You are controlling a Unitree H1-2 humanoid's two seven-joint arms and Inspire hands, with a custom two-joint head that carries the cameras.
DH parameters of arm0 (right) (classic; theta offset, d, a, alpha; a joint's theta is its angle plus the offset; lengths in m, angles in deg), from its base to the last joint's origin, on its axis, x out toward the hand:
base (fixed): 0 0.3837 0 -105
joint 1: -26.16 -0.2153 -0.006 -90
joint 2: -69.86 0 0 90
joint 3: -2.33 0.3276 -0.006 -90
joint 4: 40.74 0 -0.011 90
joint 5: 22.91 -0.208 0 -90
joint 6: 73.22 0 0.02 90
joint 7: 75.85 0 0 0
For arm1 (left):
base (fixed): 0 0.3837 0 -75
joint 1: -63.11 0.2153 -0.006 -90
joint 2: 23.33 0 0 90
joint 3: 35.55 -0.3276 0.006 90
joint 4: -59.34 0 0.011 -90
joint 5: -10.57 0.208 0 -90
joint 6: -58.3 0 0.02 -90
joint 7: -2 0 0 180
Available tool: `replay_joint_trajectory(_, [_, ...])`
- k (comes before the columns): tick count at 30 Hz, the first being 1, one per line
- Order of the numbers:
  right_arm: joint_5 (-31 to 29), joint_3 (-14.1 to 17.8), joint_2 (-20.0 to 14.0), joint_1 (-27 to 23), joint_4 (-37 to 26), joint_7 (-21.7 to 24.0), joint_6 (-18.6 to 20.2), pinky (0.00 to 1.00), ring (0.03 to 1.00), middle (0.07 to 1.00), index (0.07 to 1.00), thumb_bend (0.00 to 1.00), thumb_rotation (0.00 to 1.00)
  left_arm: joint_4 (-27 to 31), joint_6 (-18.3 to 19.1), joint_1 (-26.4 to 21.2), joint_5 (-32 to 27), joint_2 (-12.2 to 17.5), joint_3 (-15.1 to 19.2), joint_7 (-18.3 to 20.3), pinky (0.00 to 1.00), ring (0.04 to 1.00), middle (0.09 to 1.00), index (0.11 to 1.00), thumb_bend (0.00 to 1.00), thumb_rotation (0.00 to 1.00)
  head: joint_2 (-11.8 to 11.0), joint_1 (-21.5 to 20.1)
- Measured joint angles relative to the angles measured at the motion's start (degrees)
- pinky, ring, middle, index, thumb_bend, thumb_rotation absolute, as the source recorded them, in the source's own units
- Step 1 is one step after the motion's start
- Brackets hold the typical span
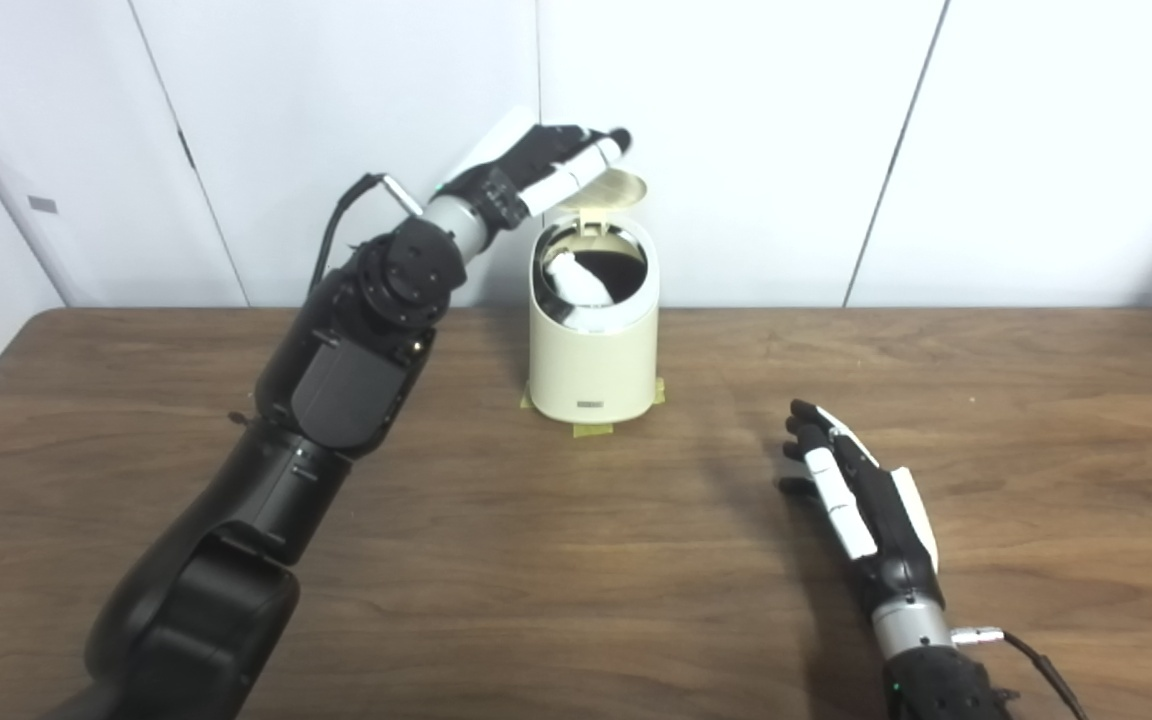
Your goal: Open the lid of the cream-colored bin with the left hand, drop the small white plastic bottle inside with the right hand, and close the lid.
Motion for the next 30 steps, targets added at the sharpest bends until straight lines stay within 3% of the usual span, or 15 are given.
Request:
replay_joint_trajectory(14, [-0.24,0.12,-0.02,-0.12,-0.06,0.21,0.66,0.70,0.829,0.862,0.906,0.38,0.96,7.19,0.85,0.63,6.87,1.58,-2.20,4.75,0.78,0.838,0.837,0.818,0.50,1.00,0.35,-0.26])
replay_joint_trajectory(21, [-0.14,0.11,-0.25,-0.17,-1.19,0.40,2.55,0.68,0.833,0.859,0.911,0.39,0.97,11.22,2.85,3.11,8.96,3.20,-2.25,7.31,0.78,0.842,0.850,0.833,0.47,0.92,0.88,-0.35])
replay_joint_trajectory(30, [-0.11,0.65,-1.38,-0.17,-1.42,0.38,2.81,0.69,0.832,0.858,0.918,0.38,0.95,12.60,3.57,5.12,10.27,3.85,-2.56,9.45,0.79,0.857,0.867,0.845,0.49,0.91,1.32,-0.35])
